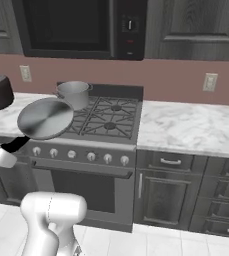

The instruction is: Move the pot and pan from the stove into the sink.

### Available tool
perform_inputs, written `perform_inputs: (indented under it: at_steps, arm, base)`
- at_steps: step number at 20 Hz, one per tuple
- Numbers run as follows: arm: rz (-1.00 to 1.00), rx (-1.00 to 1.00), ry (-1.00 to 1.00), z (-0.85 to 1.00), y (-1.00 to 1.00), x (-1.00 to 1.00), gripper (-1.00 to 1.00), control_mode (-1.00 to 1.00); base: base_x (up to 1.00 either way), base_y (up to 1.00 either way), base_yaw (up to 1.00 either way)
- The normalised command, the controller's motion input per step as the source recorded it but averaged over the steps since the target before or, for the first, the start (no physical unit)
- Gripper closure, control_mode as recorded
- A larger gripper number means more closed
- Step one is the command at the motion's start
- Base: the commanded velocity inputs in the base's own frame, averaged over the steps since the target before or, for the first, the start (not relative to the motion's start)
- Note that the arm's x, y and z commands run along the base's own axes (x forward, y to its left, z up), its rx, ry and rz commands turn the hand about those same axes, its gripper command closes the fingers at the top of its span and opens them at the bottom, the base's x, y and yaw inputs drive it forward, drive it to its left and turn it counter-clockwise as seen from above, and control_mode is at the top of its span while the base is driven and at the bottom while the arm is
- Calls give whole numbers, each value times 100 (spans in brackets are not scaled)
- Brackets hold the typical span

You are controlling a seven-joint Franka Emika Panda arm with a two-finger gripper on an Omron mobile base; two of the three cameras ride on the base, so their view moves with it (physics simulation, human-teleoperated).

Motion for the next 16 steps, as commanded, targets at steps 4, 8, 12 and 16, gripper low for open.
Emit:
perform_inputs:
  at_steps: [4, 8, 12, 16]
  arm:
    - [0, 0, 0, 0, 0, 0, 100, 100]
    - [0, 0, 0, 0, 0, 0, 100, 100]
    - [0, 0, 0, 0, 0, 0, 100, 100]
    - [0, 0, 0, 0, 0, 0, 100, 100]
  base:
    - [-4, -13, -23]
    - [-8, -15, -29]
    - [-11, -19, -31]
    - [-10, -18, -32]
